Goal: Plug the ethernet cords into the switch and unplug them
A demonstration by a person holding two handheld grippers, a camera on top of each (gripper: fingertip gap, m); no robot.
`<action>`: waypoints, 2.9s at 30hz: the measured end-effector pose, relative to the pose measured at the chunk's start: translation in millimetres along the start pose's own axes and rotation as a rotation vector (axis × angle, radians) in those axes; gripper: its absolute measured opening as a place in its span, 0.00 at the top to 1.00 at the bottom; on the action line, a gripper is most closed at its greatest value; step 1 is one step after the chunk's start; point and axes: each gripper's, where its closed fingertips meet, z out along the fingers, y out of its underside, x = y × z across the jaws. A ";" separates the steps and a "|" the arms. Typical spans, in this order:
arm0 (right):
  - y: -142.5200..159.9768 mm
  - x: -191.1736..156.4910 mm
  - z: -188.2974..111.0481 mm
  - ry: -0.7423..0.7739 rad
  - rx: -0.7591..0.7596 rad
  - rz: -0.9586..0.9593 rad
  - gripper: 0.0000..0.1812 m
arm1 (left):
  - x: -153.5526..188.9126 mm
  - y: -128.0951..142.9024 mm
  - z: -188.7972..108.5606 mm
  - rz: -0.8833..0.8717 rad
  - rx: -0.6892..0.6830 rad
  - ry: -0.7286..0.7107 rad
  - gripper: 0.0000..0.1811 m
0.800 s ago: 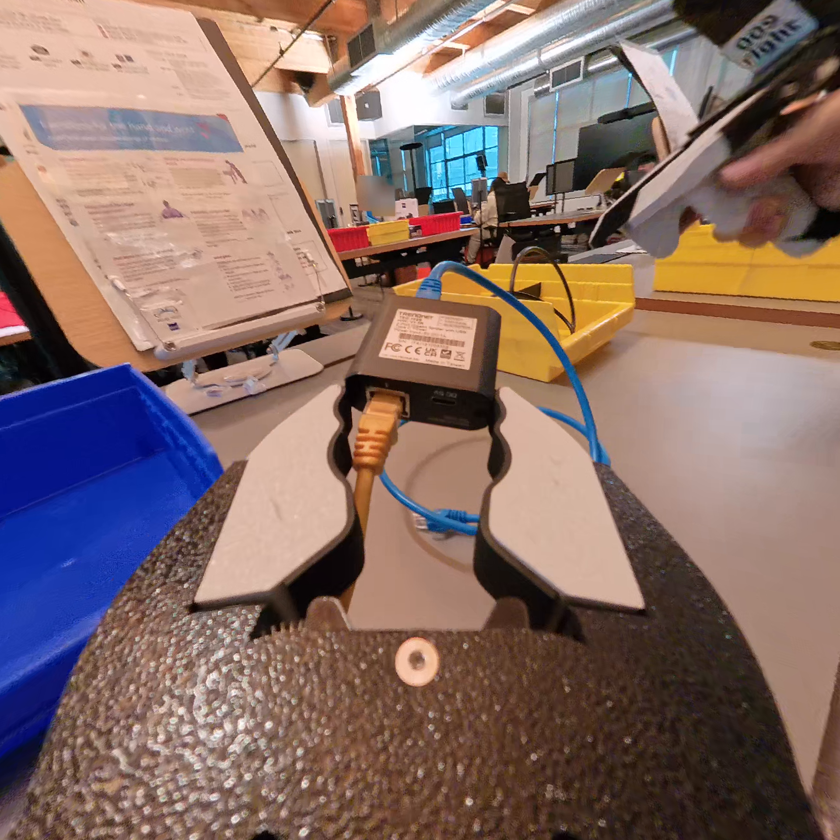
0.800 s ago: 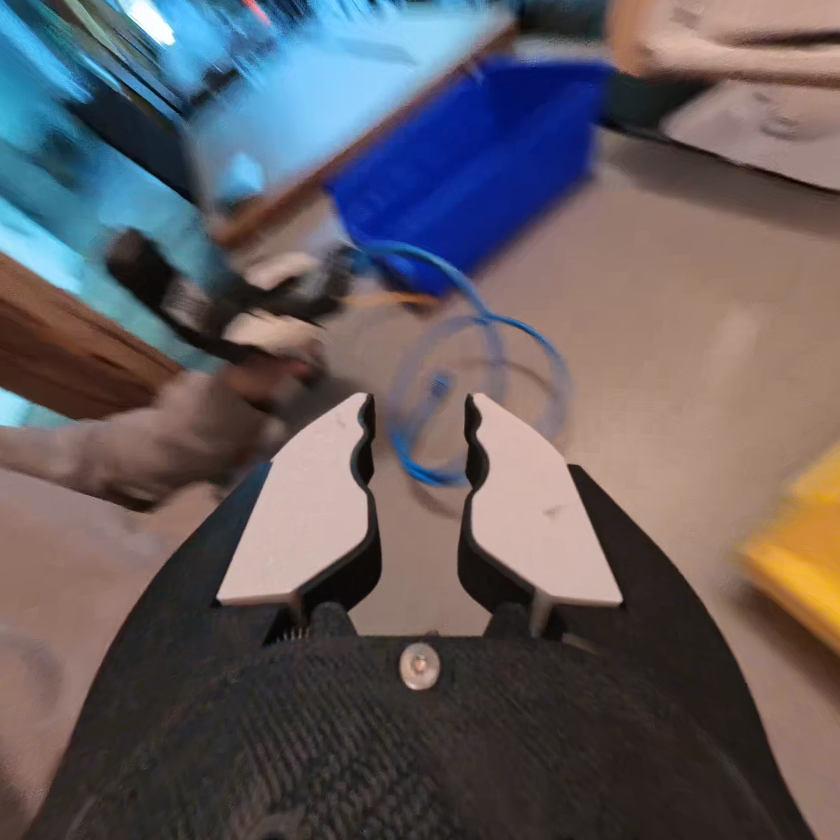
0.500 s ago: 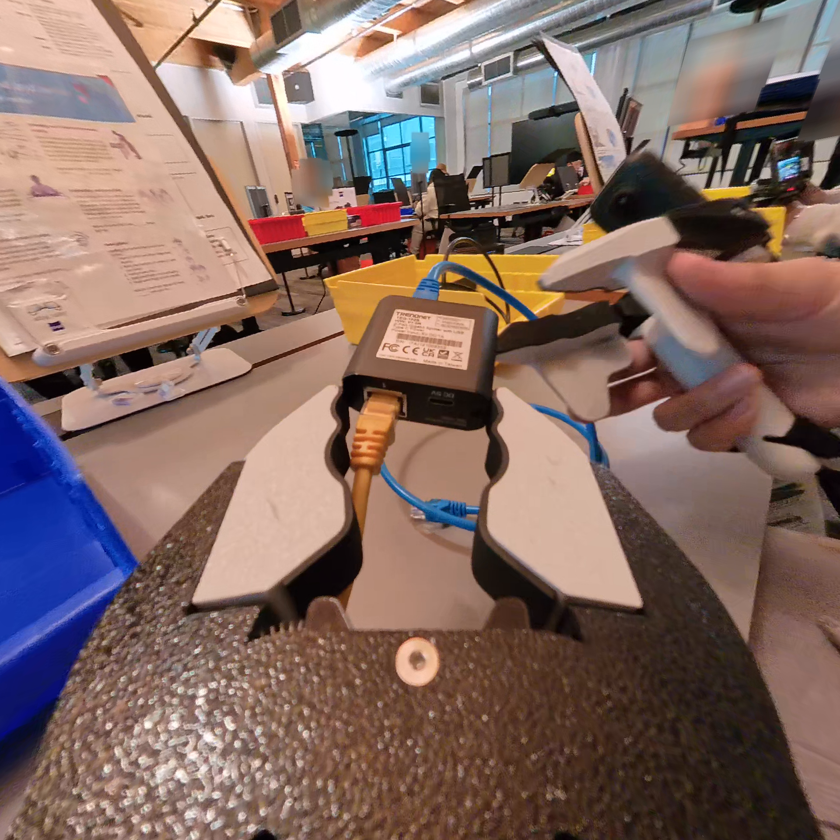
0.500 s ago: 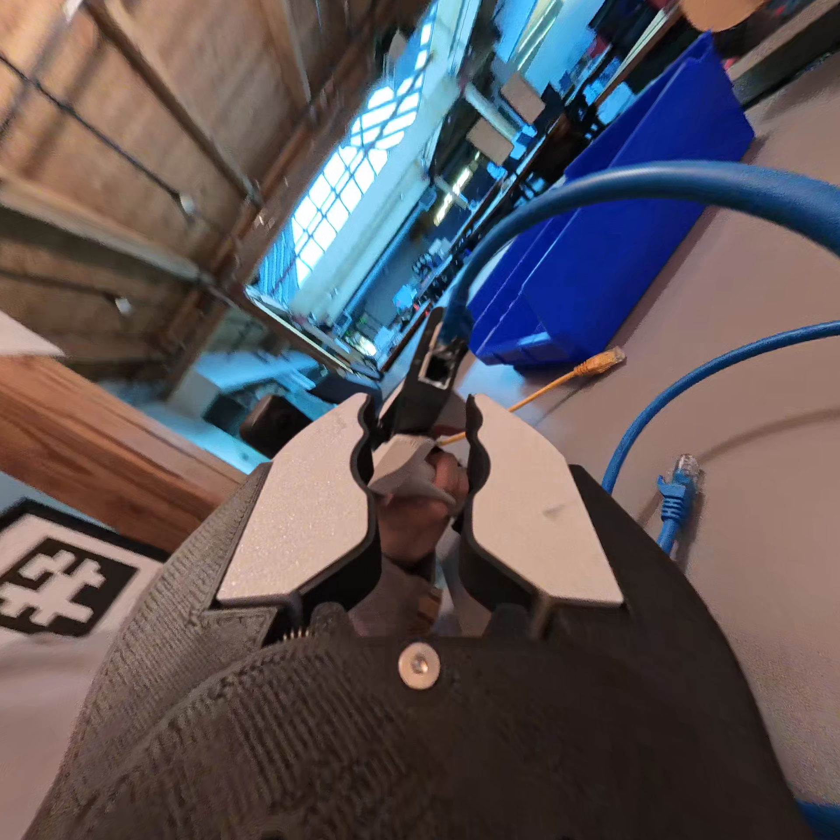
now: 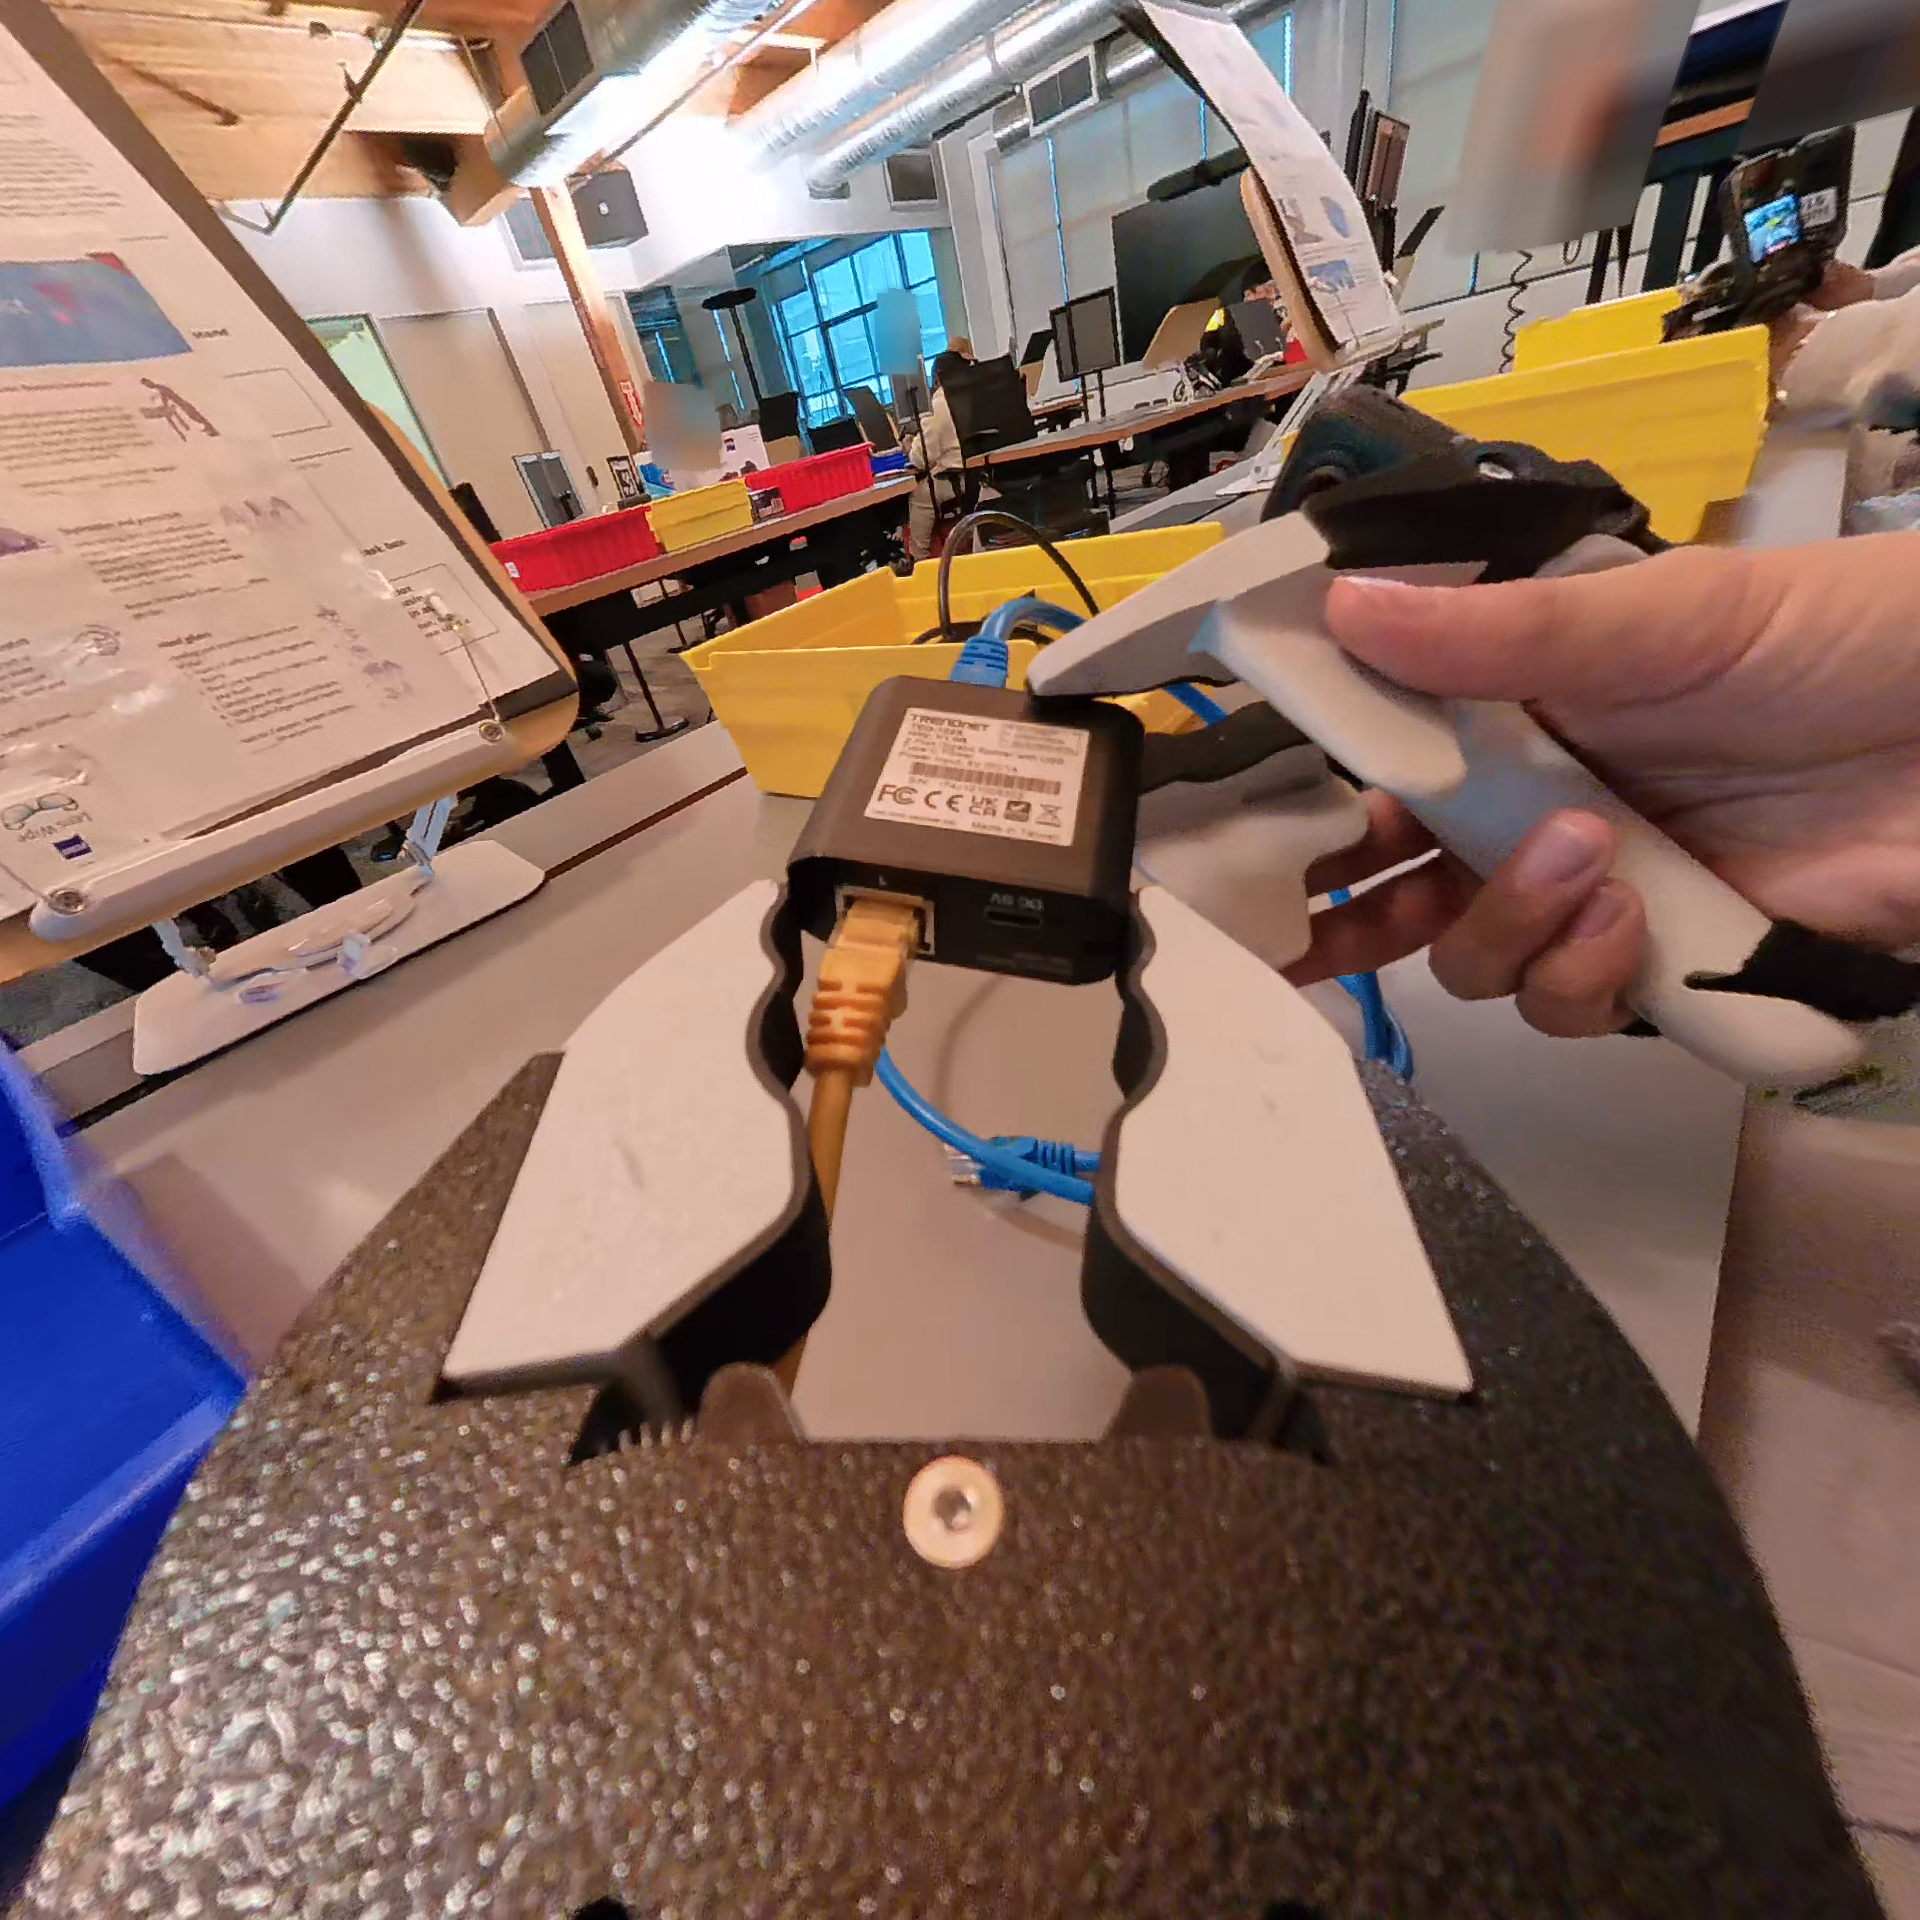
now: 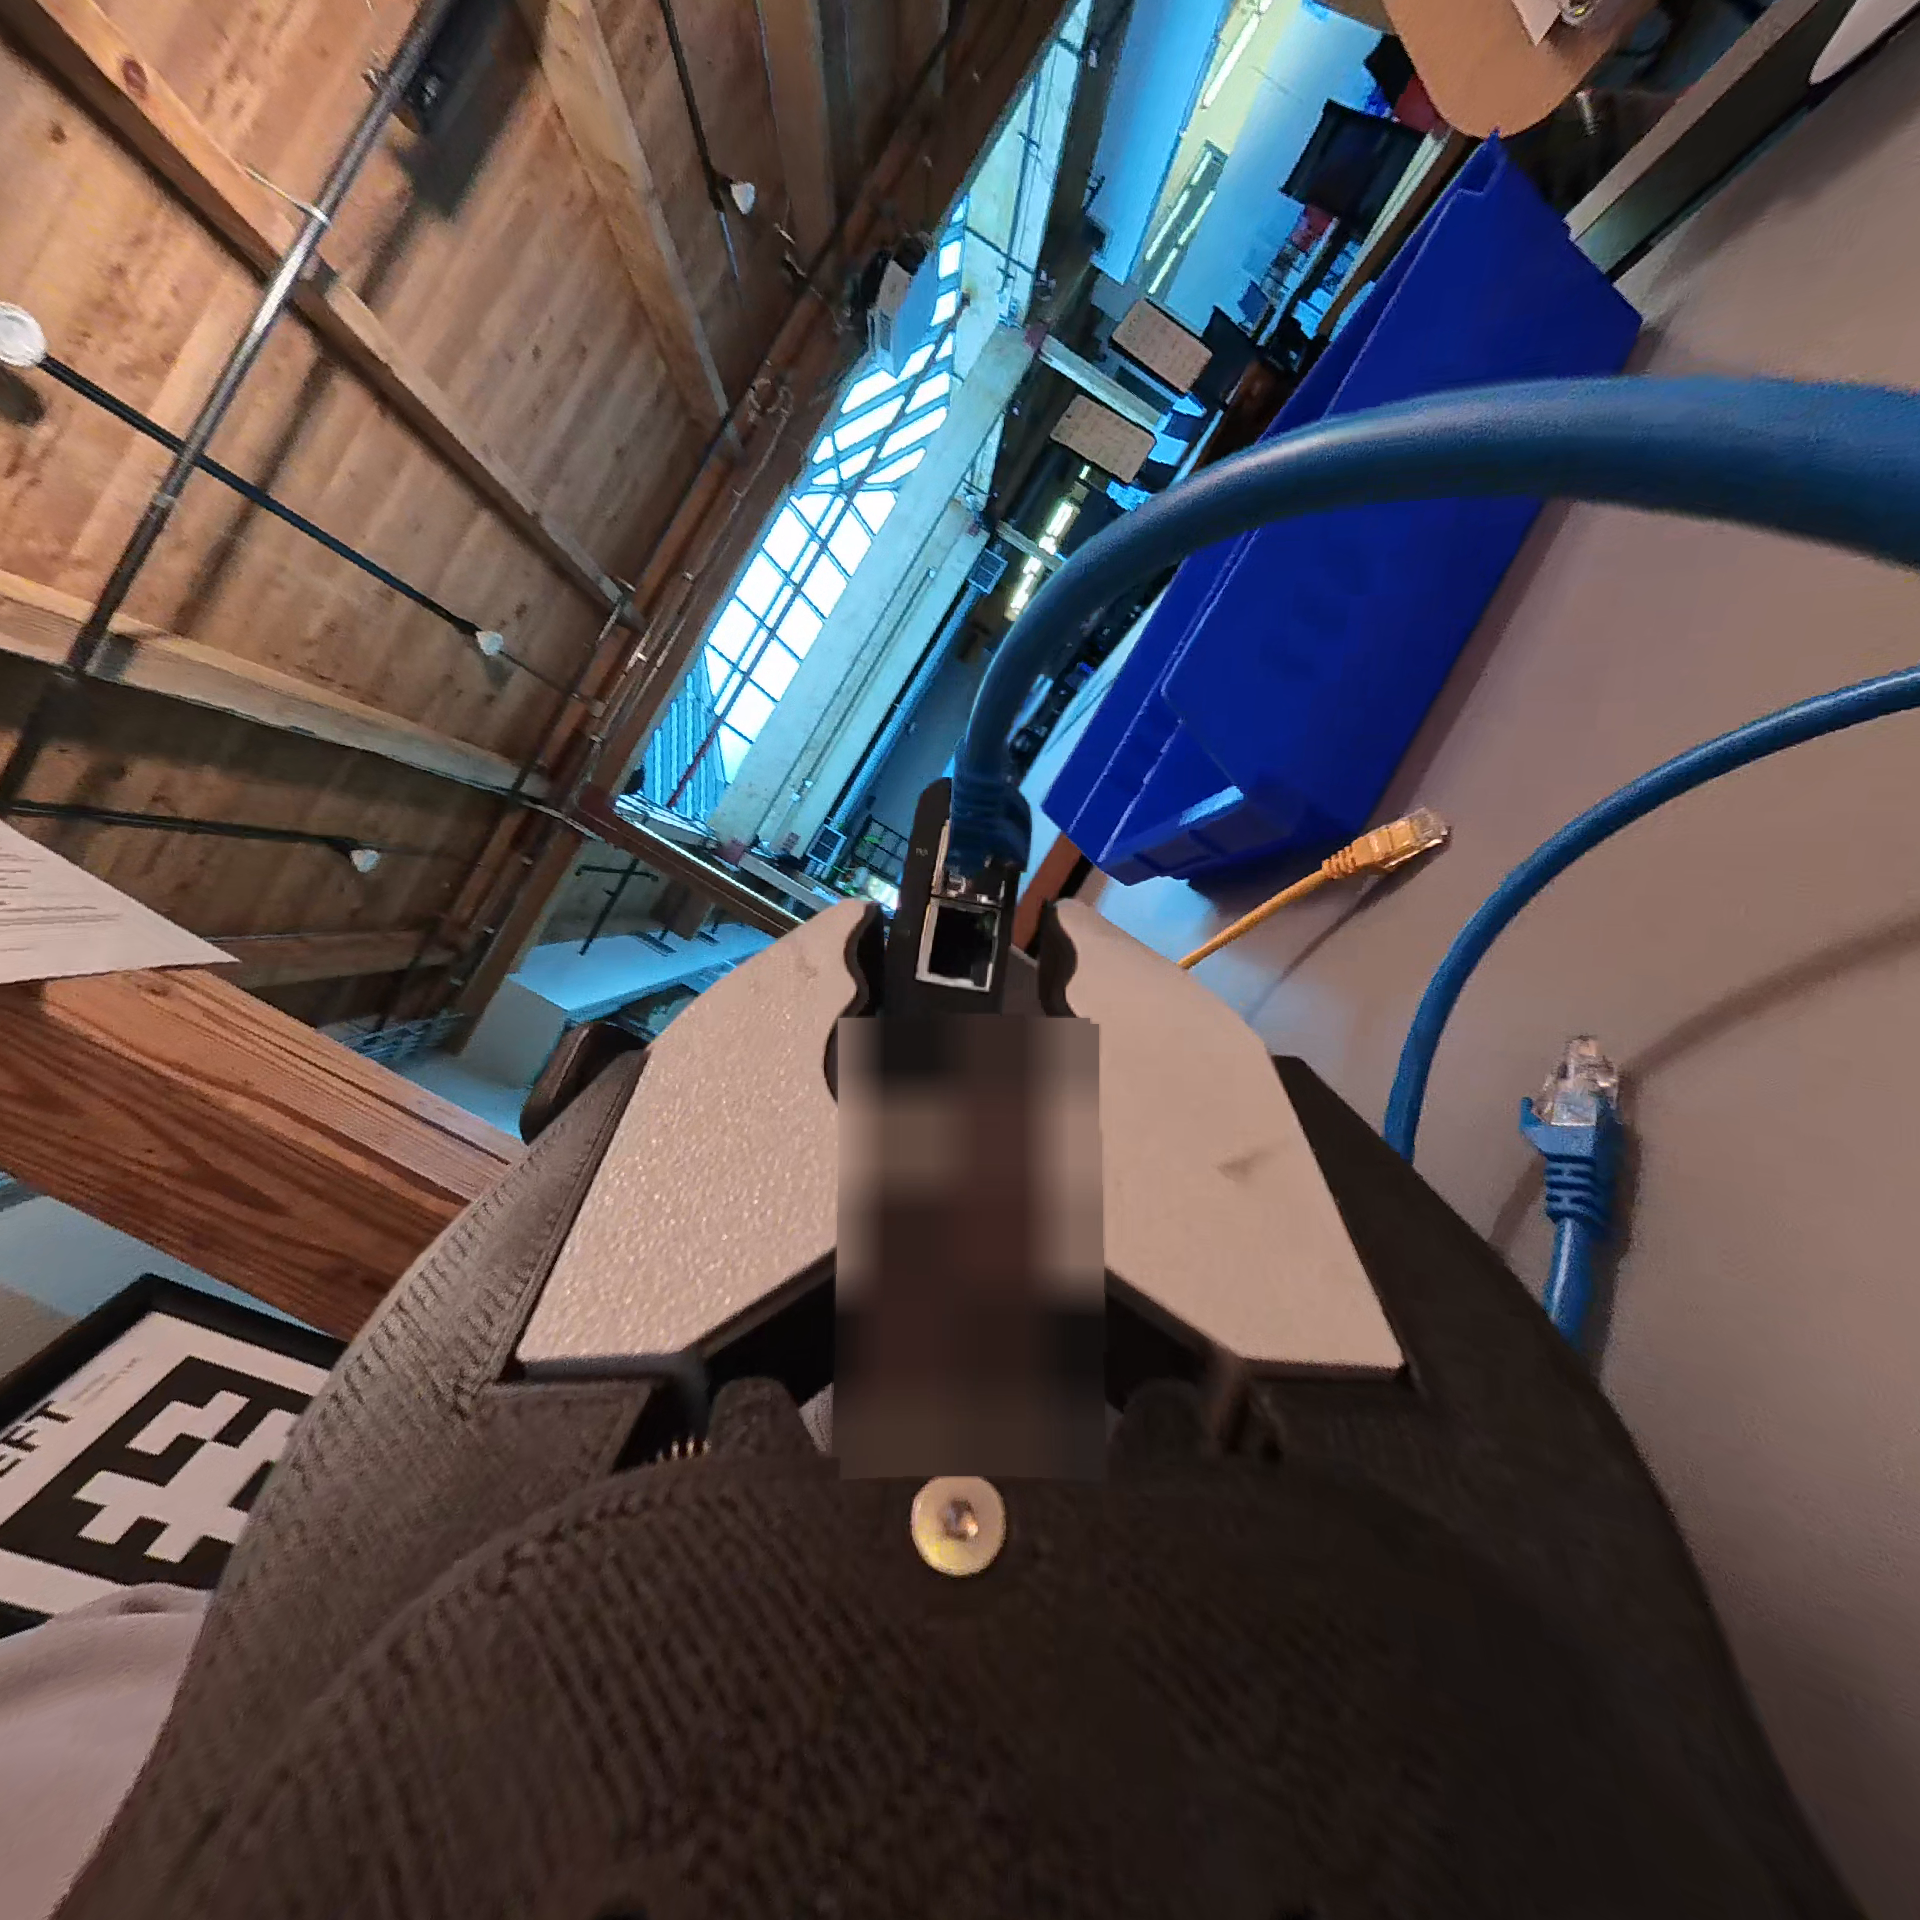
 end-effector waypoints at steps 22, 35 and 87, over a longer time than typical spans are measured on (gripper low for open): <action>-9.6 4.3 -1.8 -0.055 0.144 0.091 0.92 | 4.1 -0.7 1.4 0.013 0.009 -0.008 0.68; -7.9 9.1 -5.0 -0.061 0.154 0.056 0.93 | 5.8 4.7 3.0 0.055 -0.020 -0.009 0.68; -8.7 6.3 0.0 -0.107 0.218 -0.009 0.79 | 0.3 -5.1 -0.9 0.173 0.056 -0.147 0.68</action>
